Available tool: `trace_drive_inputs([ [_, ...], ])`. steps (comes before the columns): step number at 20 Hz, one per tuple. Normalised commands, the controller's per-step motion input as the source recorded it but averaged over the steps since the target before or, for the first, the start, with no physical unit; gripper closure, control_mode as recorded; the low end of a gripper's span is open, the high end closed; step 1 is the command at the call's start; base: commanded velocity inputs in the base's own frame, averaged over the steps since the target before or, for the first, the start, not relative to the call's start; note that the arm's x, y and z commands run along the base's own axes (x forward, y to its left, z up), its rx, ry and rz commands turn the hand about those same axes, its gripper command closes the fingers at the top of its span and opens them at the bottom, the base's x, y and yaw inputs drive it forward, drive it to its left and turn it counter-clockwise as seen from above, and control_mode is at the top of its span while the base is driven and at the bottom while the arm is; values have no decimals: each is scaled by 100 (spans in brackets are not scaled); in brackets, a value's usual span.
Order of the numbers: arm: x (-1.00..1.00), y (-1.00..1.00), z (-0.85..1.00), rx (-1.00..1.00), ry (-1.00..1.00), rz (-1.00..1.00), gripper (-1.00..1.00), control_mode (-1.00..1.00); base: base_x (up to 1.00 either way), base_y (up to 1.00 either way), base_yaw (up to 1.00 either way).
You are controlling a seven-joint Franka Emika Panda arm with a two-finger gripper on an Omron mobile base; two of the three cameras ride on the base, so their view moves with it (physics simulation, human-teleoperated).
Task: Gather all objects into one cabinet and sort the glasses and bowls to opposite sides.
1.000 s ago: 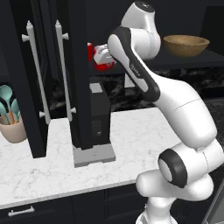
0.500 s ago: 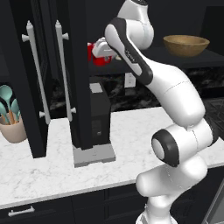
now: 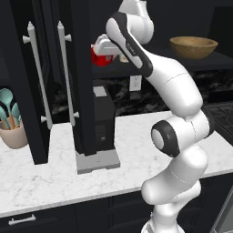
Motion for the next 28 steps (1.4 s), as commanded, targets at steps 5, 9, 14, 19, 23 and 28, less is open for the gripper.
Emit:
trace_drive_inputs([
  [5, 13, 4, 1, 0, 4, -1, 100, -100, 0, 0, 0],
  [9, 1, 0, 6, 0, 1, -2, 100, -100, 0, 0, 0],
  [14, 0, 0, 13, -2, 0, -1, 100, -100, 0, 0, 0],
  [19, -27, 0, 4, -1, 0, 0, 100, -100, 0, 0, 0],
  [23, -19, 0, -11, -4, 0, 0, 100, -100, 0, 0, 0],
  [28, -13, 0, -24, -4, 0, 0, 100, -100, 0, 0, 0],
])
